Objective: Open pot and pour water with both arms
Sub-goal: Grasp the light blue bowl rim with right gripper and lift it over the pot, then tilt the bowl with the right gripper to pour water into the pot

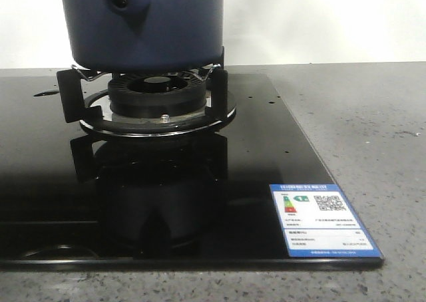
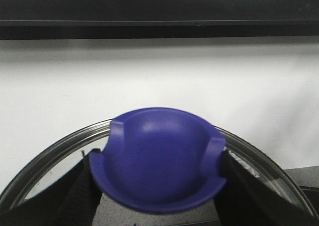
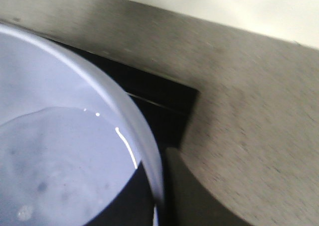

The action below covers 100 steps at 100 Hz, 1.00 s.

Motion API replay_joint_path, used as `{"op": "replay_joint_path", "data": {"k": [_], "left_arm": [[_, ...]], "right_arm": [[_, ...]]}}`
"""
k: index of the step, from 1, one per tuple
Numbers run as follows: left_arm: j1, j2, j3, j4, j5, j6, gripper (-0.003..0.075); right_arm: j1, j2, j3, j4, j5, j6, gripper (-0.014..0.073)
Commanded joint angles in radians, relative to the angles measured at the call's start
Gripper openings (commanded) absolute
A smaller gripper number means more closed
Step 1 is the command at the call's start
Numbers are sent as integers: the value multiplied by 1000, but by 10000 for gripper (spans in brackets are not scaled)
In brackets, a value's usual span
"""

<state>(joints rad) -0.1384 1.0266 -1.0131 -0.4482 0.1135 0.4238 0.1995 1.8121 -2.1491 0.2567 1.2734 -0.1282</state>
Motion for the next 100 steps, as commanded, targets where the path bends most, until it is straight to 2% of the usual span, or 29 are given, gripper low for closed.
{"op": "replay_joint_path", "data": {"k": [1, 21, 37, 58, 83, 100], "left_arm": [[3, -17, -35, 2, -108, -2, 396], [51, -17, -35, -8, -114, -2, 396], [106, -17, -35, -33, -105, -2, 396], [112, -19, -35, -33, -99, -2, 396], [112, -19, -35, -33, -99, -2, 396], [112, -19, -35, -33, -99, -2, 396]], "right_arm": [[46, -14, -105, 35, 30, 20, -41], [133, 63, -219, 70, -30, 27, -41], [186, 94, -223, 67, -139, 27, -41], [240, 99, -221, 16, -300, -14, -41], [264, 95, -157, -23, -475, -38, -41], [280, 47, -19, -30, -632, -80, -41]]}}
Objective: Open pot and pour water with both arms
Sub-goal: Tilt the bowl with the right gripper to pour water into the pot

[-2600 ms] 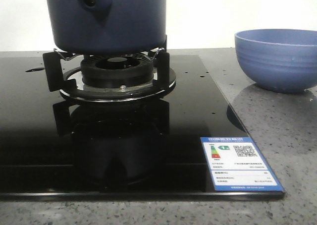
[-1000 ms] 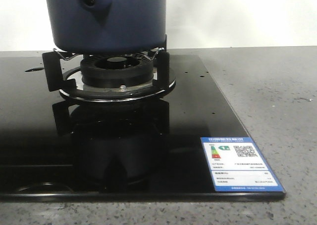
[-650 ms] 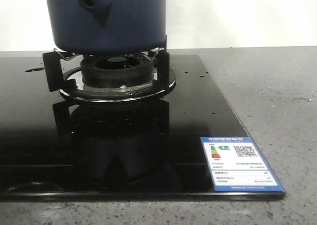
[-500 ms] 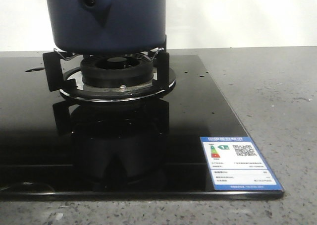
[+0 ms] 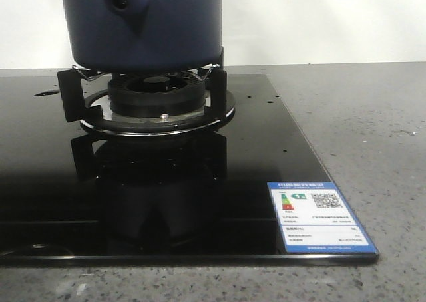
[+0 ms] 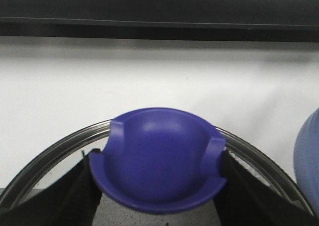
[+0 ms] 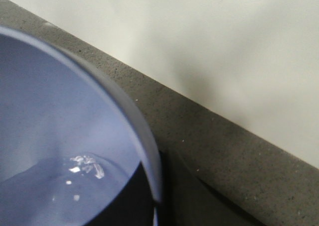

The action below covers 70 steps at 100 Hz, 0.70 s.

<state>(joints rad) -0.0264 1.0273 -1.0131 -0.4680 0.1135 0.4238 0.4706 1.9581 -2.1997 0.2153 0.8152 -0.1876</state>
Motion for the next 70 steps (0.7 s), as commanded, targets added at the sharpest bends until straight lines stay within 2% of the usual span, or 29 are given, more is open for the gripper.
{"op": "replay_joint_path", "data": {"k": [1, 37, 70], "left_arm": [[0, -19, -35, -13, -99, -2, 396], [0, -19, -35, -15, -99, -2, 396], [0, -19, -35, -15, -99, -2, 396]], "right_arm": [[12, -104, 47, 11, -191, -21, -41], [34, -295, 563, 0, -766, -53, -42], [45, -331, 792, -29, -1132, -53, -42]]}}
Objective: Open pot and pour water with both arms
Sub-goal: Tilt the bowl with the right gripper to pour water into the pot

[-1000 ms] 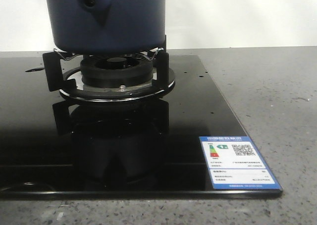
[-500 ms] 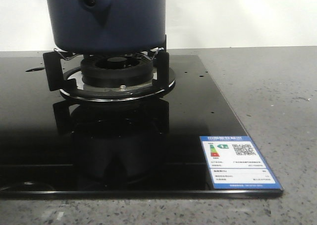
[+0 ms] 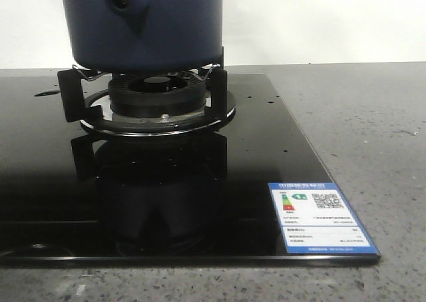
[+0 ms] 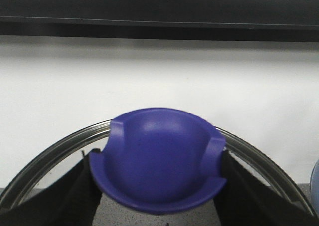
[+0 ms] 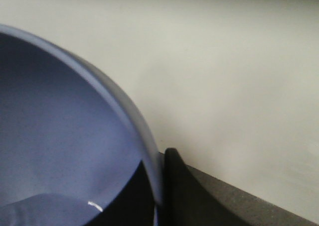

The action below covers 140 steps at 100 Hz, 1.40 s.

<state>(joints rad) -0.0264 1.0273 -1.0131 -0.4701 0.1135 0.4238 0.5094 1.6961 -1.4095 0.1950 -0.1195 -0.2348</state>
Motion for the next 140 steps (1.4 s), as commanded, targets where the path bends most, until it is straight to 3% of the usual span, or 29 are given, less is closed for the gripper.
{"op": "replay_joint_path", "data": {"k": [1, 33, 58, 81, 140], "left_arm": [[0, -19, -35, -13, -99, -2, 396], [0, -19, -35, -13, -99, -2, 396], [0, -19, -35, -13, -99, -2, 396], [0, -19, -35, -13, -99, -2, 396], [0, -19, -35, -20, -99, -2, 396]], "right_arm": [[8, -69, 5, -11, -205, -6, -42], [32, -108, 117, -25, -476, -6, -43], [37, -110, 119, -126, -629, -6, -42], [37, -110, 117, -137, -752, -6, -42], [37, -110, 117, -143, -791, -6, -42]]}}
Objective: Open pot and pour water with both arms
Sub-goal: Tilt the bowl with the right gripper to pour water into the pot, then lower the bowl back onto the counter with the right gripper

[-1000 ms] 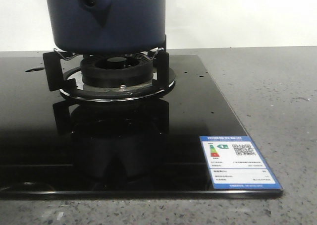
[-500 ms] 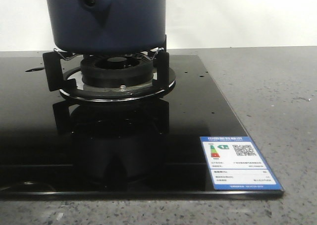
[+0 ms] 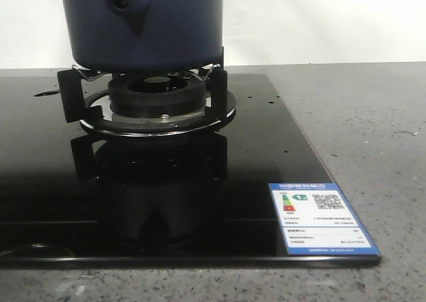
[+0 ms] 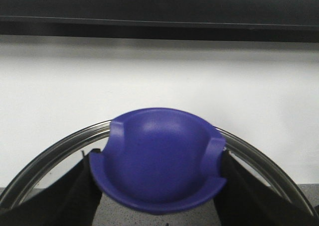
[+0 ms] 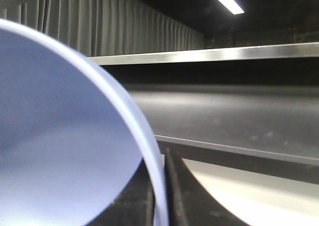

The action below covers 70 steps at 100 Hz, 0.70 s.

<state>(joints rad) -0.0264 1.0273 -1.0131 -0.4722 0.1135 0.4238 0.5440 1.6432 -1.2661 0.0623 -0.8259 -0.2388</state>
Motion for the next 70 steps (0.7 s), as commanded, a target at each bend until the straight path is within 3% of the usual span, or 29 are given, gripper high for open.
{"op": "replay_joint_path", "data": {"k": [1, 17, 29, 45, 61, 70], "left_arm": [[0, -19, -35, -18, -99, -2, 396], [0, -28, -35, -33, -99, -2, 396], [-8, -32, -35, -43, -97, -2, 396], [-99, -34, -35, -57, -93, -2, 395], [-244, -30, -35, -57, -114, -2, 395], [-319, -17, -35, -50, -139, -2, 396]], "right_arm": [[2, -57, -26, -10, -80, -2, -42], [0, -85, -33, -10, 44, -2, -42], [-33, -141, -79, -10, 307, -2, -42], [-129, -201, -246, 0, 869, -2, -42], [-299, -206, -431, 34, 1507, 35, -42], [-390, -206, -452, 41, 1722, 55, -42]]}}
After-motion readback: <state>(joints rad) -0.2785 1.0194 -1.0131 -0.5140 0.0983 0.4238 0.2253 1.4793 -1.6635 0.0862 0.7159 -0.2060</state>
